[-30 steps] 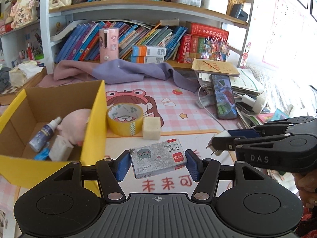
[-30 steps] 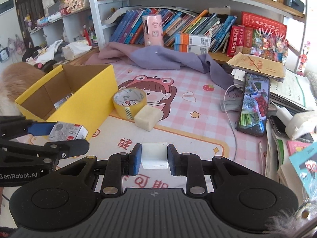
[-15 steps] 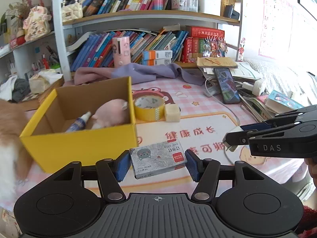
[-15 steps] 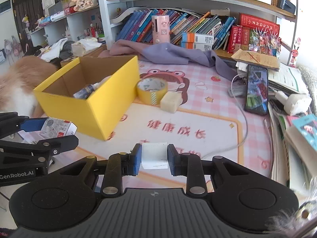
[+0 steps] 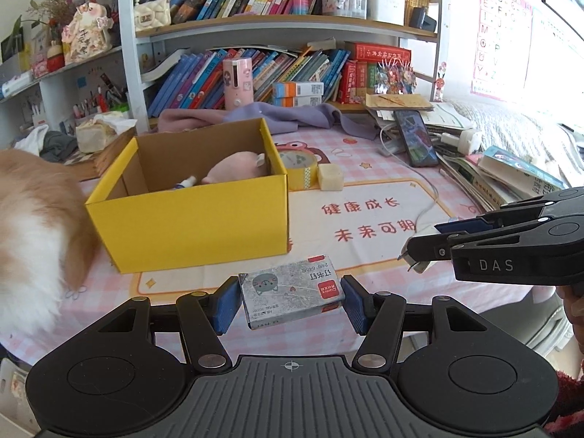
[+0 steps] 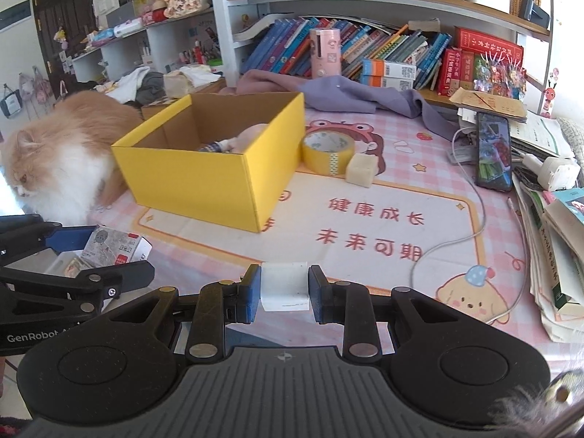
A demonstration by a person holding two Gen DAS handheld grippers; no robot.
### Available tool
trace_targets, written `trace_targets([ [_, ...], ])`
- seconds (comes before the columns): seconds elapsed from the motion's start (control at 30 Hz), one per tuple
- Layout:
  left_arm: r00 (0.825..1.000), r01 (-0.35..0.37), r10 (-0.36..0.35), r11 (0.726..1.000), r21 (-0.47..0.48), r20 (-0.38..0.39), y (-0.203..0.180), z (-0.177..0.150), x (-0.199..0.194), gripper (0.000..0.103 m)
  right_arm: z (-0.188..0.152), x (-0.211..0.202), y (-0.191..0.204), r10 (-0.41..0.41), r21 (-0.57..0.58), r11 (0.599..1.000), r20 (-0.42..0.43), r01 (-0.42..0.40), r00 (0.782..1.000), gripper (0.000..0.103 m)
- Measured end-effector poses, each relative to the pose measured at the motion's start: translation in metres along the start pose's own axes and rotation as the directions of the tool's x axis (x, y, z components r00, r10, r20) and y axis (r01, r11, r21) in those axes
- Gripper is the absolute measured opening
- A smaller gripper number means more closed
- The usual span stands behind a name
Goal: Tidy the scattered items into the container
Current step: 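Lift the small white box and white charger and carry them toward the yellow box, then carry the white box with the left tool while the right tool brings the charger over the yellow box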
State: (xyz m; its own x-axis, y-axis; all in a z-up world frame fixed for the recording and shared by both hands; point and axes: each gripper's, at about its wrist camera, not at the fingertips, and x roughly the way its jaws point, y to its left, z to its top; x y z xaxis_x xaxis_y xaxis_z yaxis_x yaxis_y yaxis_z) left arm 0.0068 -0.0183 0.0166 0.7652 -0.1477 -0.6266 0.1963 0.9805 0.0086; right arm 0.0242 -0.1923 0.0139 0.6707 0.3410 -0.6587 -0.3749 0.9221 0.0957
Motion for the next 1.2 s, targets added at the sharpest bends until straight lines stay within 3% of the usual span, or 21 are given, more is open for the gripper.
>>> trace_targets([
  [0.6, 0.999, -0.051, 0.052, 0.996, -0.076, 0.007, 0.035, -0.025, -0.030, 0.058, 0.000, 0.002, 0.059, 0.087, -0.135, 0.987, -0.013, -0.088, 0.996, 0.026],
  [1.2, 0.995, -0.102, 0.102, 0.990, -0.102, 0.000, 0.051, -0.040, -0.042, 0.058, -0.001, 0.008, 0.089, 0.152, -0.213, 0.964, -0.035, -0.156, 0.988, 0.026],
])
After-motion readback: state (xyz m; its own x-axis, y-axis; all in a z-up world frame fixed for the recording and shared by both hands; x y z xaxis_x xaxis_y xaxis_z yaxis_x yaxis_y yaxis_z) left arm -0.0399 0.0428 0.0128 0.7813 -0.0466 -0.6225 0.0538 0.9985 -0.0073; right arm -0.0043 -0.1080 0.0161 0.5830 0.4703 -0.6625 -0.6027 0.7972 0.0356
